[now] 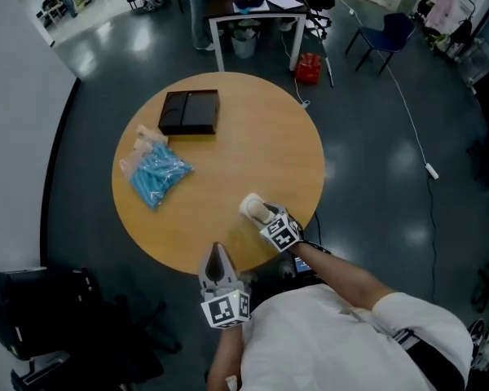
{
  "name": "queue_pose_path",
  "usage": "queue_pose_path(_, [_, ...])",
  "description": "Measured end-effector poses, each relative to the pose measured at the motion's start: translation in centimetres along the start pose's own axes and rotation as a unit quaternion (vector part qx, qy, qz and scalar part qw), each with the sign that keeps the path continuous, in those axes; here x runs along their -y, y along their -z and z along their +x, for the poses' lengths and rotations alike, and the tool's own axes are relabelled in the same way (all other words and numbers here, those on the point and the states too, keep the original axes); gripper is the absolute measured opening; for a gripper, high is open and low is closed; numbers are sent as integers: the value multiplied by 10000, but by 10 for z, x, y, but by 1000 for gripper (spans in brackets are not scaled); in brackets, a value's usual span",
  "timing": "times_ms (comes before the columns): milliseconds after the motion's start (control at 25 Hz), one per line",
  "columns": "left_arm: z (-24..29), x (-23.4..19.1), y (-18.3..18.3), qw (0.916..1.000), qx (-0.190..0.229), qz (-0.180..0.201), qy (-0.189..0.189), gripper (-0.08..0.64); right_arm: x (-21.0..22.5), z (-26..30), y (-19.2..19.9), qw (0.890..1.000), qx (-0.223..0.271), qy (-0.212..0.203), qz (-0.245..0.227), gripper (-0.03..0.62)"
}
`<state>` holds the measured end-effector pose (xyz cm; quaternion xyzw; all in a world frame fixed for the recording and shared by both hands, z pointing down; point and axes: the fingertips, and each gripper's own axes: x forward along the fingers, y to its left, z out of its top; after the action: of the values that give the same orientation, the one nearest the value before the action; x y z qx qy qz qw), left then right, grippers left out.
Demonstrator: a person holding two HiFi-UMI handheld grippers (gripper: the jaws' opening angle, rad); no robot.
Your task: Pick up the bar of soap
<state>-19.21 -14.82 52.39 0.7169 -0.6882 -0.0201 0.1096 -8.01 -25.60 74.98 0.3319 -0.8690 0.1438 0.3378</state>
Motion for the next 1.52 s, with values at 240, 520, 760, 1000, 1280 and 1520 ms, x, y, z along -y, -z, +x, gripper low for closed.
queue_pose_path(240, [-2, -13, 4, 9999, -82, -35, -75, 6, 5, 40, 23, 9945, -1024, 157, -144, 275])
queue_pose_path(520, [-2, -28, 10, 9997, -124, -135, -156, 6, 3, 50, 23, 9927, -1186, -1, -224, 282])
queue_pose_path(760, [-2, -24, 5, 9999, -90, -83, -82, 6, 1, 44, 19, 9930, -1080, 67, -483, 273])
queue_pose_path(1000, [-6, -16, -5, 10000, -1, -71, -9, 6, -3, -32, -42, 9978, 583, 47, -303, 273])
queue_pose_path(1280, [-11, 3, -28, 9996, 236, -98, 155, 6, -6, -210, -129, 9497, 3121, 215, 136, 273])
queue_pose_path(1520, [-8, 26, -21, 9985, 195, -99, 493, 6, -1, -232, -117, 9411, 3323, 387, 482, 273])
